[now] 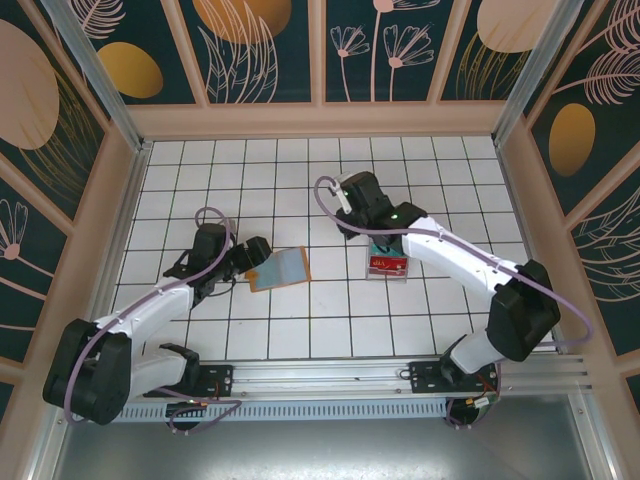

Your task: Take the credit cards out of the card holder

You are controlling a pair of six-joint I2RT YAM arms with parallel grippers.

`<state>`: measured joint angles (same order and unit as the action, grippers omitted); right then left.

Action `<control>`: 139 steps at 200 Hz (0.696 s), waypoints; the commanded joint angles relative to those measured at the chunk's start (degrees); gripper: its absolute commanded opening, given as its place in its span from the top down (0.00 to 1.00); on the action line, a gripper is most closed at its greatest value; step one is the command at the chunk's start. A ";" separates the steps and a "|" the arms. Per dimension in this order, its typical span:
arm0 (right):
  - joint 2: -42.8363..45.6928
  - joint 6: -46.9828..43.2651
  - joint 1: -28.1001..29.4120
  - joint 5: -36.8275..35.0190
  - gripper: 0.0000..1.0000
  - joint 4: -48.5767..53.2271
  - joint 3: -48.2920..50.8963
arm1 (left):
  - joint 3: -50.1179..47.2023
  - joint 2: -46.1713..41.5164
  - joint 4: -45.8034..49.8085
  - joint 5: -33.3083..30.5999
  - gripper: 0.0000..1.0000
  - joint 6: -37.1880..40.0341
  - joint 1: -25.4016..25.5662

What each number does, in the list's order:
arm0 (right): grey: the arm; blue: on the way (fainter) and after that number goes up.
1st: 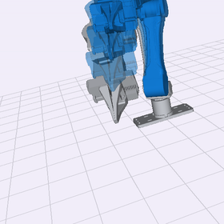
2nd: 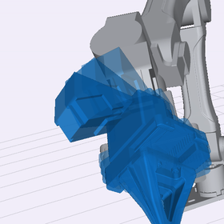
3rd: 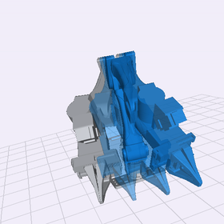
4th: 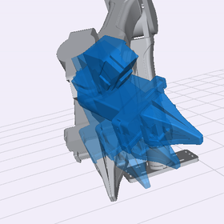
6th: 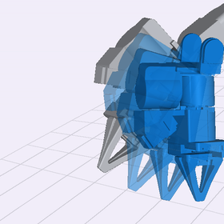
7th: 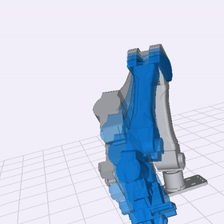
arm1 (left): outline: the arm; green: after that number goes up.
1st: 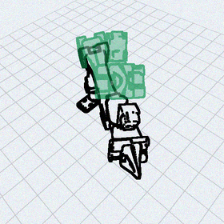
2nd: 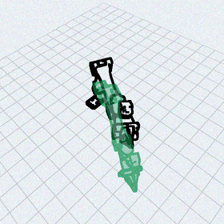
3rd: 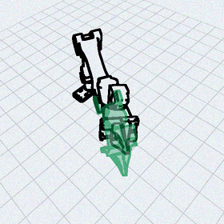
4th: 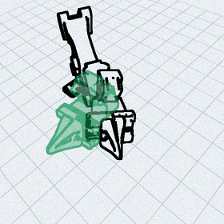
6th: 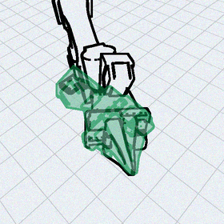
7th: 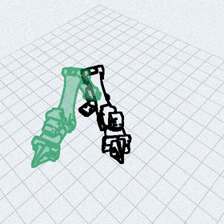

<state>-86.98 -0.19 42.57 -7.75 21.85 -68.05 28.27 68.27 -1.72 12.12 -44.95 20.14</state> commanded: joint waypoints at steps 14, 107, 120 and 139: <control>-4.03 14.72 2.73 11.52 1.00 -7.55 2.85 | 1.58 2.26 3.26 1.77 0.20 -0.41 -0.19; -18.65 21.10 6.30 16.80 1.00 -12.26 3.04 | 4.01 7.30 4.62 5.93 0.22 0.52 -0.19; -19.57 21.19 6.30 16.71 1.00 -12.14 2.92 | 3.98 7.89 4.48 6.58 0.23 0.56 -0.19; -20.78 21.10 6.30 16.45 1.00 -12.16 2.85 | 4.05 8.69 4.42 6.95 0.26 0.63 -0.19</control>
<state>-106.43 19.92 48.53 7.86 11.70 -63.86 30.94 75.83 1.76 17.50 -45.04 20.14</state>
